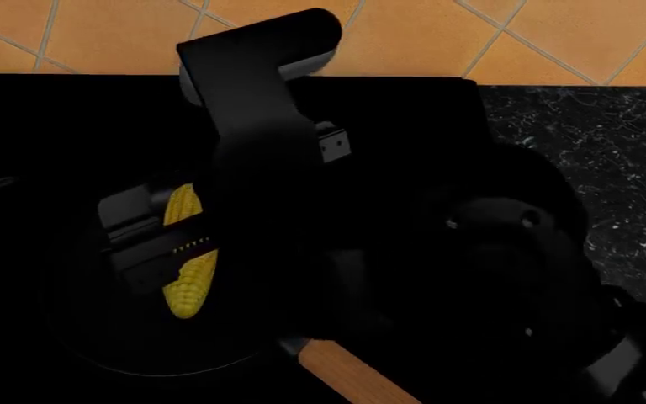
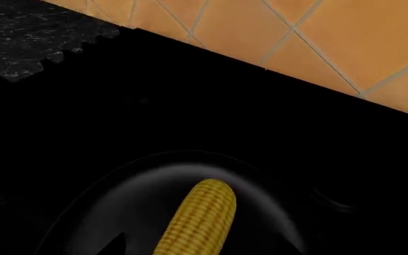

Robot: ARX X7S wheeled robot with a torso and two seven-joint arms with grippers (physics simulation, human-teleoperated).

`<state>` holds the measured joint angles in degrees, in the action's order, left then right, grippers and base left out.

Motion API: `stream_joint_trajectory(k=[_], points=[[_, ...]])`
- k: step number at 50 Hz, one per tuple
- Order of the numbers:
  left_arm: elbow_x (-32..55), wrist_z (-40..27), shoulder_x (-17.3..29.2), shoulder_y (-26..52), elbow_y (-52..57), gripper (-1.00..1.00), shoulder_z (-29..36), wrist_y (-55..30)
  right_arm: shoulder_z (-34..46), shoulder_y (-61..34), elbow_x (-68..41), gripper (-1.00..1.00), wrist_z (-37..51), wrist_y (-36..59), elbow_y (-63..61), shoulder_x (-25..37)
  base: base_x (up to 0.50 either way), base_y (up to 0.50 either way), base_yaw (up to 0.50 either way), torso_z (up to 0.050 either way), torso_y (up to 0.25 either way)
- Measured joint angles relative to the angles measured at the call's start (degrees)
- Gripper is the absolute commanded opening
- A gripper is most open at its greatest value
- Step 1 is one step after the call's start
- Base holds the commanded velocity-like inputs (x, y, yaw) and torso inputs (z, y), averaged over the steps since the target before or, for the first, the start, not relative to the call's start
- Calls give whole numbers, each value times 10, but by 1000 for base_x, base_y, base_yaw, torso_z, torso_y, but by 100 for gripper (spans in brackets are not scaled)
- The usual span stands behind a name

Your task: Pick the corn from the plate and place it in the pan.

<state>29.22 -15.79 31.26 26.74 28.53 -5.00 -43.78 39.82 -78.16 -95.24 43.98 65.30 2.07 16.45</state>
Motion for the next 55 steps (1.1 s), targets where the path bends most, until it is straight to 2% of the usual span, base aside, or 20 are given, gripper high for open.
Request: stream_joint_trajectory(k=[26,55], points=[[3,-3,1,1,5,100,5,-3,-83,6,-154,100,116,-10,-131,132,0,0,0,0,0],[17,-8,10,-26,40,100,-6,-14,-220,100,-199,100,117,-53,-230,335,0,0,0,0,0]])
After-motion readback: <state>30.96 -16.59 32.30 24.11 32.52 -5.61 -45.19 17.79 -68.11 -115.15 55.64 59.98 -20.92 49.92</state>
